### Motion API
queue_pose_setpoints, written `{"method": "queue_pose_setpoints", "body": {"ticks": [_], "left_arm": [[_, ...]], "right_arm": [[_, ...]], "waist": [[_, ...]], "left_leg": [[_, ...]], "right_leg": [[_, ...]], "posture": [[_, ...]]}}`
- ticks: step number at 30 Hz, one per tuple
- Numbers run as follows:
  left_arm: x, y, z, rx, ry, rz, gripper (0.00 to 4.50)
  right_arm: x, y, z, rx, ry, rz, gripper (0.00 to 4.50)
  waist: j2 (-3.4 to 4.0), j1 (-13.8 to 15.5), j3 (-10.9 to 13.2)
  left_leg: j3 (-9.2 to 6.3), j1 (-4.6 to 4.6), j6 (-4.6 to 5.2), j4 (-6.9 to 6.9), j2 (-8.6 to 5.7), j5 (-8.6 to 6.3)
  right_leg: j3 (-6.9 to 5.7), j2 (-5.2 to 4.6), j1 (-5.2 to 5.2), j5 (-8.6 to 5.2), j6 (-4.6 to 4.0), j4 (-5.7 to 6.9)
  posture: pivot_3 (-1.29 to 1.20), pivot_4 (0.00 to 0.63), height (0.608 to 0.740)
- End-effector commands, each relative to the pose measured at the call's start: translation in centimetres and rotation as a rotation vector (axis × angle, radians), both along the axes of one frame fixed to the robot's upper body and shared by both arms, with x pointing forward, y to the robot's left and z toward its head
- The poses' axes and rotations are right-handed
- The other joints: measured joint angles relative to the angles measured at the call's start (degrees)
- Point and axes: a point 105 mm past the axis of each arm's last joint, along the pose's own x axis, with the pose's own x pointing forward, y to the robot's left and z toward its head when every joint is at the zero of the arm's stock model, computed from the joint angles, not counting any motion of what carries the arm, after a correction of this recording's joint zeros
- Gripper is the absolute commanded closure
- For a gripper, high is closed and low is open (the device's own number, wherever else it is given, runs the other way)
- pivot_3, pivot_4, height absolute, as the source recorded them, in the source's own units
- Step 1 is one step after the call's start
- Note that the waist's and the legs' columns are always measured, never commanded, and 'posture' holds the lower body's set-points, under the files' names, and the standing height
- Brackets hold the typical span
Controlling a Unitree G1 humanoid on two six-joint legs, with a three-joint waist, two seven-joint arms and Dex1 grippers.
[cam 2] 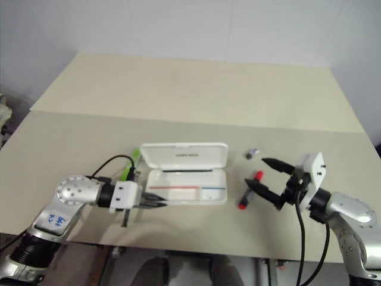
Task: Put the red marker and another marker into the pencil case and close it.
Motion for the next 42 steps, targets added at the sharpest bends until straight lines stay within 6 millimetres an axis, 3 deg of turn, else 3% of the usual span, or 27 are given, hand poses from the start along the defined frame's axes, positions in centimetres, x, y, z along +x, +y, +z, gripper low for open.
{"method": "queue_pose_setpoints", "body": {"ticks": [1,8,17,21,31,42], "left_arm": [[0.9,-0.1,0.0,0.031,-0.059,0.018,4.46],[1.8,-0.3,0.0,0.029,-0.083,-0.001,4.46],[2.1,-0.5,0.0,0.03,-0.082,-0.047,4.46],[2.2,-0.8,0.5,0.012,-0.087,-0.042,3.4],[0.8,-1.2,2.0,-0.041,-0.091,-0.041,0.01],[-2.7,-1.4,5.7,-0.257,-0.087,-0.031,0.01]], "right_arm": [[-1.7,0.2,1.7,0.016,-0.034,0.064,0.0],[-4.1,0.1,1.8,0.009,-0.023,0.158,0.0],[-3.7,-0.2,1.5,0.001,-0.041,0.106,0.0],[-3.4,0.1,1.6,0.002,-0.05,0.097,0.0],[-3.1,0.1,1.8,0.002,-0.056,0.099,0.0],[-3.7,0.1,1.4,0.015,-0.037,0.172,0.0]], "waist": [[0.0,0.1,0.0],[0.0,0.1,0.0],[0.0,0.0,0.0],[0.0,0.0,0.0],[0.0,0.0,0.0],[0.0,0.0,0.0]], "left_leg": [[-0.01,-0.01,0.0,-0.01,0.0,0.0],[0.0,-0.02,0.01,0.0,0.0,-0.01],[0.05,0.01,0.02,0.07,0.0,-0.01],[0.04,0.0,0.01,0.06,0.0,-0.01],[0.04,0.01,0.01,0.06,0.0,-0.01],[0.04,0.01,0.02,0.04,0.01,-0.01]], "right_leg": [[0.0,0.0,0.0,0.0,0.0,-0.02],[0.0,0.01,0.01,0.0,0.01,-0.01],[0.05,0.02,0.01,0.03,0.05,0.05],[0.05,0.02,0.01,0.02,0.05,0.04],[0.07,0.02,0.01,0.03,0.05,0.06],[0.07,0.01,0.01,0.02,0.05,0.04]], "posture": [[0.0,0.15,0.74],[0.0,0.15,0.74],[0.0,0.15,0.74],[0.0,0.15,0.74],[0.0,0.15,0.74],[0.0,0.15,0.74]]}}
